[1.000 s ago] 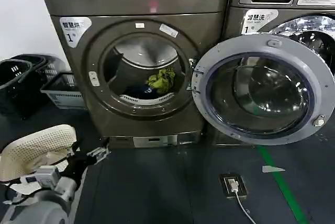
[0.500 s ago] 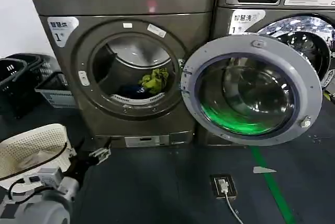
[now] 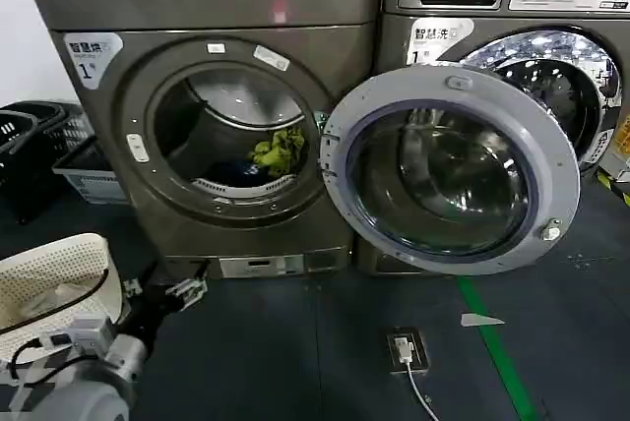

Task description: Grasp the clothes from the dryer.

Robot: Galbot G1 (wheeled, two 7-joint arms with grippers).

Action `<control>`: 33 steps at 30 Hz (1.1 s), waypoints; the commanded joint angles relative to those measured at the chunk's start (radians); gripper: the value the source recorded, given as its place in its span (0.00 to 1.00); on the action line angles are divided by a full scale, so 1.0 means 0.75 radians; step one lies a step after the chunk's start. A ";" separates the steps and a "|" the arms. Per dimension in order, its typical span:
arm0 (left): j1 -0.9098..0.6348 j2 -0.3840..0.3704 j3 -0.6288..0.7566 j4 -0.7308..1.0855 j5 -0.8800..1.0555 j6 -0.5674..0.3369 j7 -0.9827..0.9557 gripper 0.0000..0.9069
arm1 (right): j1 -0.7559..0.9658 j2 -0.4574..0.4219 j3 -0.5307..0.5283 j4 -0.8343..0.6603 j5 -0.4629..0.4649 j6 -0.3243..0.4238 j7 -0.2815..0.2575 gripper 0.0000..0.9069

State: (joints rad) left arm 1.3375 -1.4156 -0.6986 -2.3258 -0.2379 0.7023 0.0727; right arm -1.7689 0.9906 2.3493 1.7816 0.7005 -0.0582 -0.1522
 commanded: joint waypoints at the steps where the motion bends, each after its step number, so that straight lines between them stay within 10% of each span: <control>1: -0.002 -0.001 0.001 0.006 0.002 0.001 0.001 1.00 | 0.001 -0.002 -0.003 -0.002 0.004 0.013 -0.005 1.00; 33: -0.007 0.003 0.010 -0.013 -0.006 -0.024 0.024 1.00 | -0.018 0.001 0.015 0.011 0.021 0.013 -0.009 1.00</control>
State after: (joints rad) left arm 1.3322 -1.4135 -0.6912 -2.3364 -0.2417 0.6882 0.0887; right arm -1.7819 0.9917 2.3606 1.7892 0.7163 -0.0488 -0.1589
